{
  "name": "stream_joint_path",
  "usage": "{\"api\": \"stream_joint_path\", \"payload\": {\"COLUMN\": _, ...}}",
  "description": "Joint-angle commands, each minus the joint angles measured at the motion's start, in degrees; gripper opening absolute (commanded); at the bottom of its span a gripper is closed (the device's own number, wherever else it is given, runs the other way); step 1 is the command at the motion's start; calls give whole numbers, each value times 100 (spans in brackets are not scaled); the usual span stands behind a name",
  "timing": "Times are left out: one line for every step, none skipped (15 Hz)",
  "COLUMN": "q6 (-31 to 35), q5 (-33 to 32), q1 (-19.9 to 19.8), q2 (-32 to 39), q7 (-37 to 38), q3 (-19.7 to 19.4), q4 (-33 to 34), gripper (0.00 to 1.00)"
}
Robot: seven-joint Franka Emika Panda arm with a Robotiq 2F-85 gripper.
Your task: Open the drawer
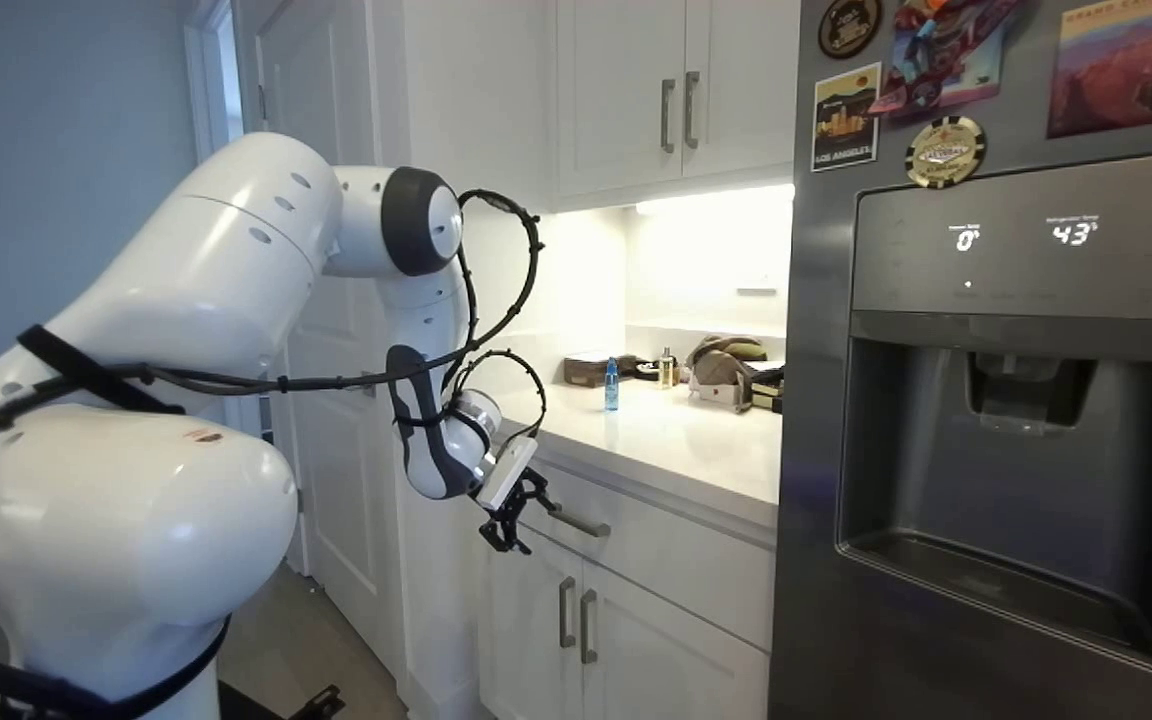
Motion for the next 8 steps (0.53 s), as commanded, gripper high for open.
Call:
{"api": "stream_joint_path", "payload": {"q6": -230, "q5": -292, "q1": -31, "q2": 144, "q7": 277, "q3": 73, "q4": 308, "gripper": 100}}
{"api": "stream_joint_path", "payload": {"q6": -260, "q5": -314, "q1": -39, "q2": 172, "q7": 270, "q3": 78, "q4": 359, "gripper": 100}}
{"api": "stream_joint_path", "payload": {"q6": -306, "q5": -339, "q1": -39, "q2": 215, "q7": 287, "q3": 77, "q4": 421, "gripper": 100}}
{"api": "stream_joint_path", "payload": {"q6": -364, "q5": -341, "q1": -46, "q2": 264, "q7": 297, "q3": 79, "q4": 490, "gripper": 100}}
{"api": "stream_joint_path", "payload": {"q6": -401, "q5": -328, "q1": -70, "q2": 315, "q7": 261, "q3": 82, "q4": 551, "gripper": 100}}
{"api": "stream_joint_path", "payload": {"q6": -432, "q5": -316, "q1": -85, "q2": 360, "q7": 248, "q3": 82, "q4": 608, "gripper": 100}}
{"api": "stream_joint_path", "payload": {"q6": -467, "q5": -310, "q1": -96, "q2": 423, "q7": 238, "q3": 78, "q4": 679, "gripper": 100}}
{"api": "stream_joint_path", "payload": {"q6": -518, "q5": -300, "q1": -103, "q2": 486, "q7": 237, "q3": 70, "q4": 753, "gripper": 100}}
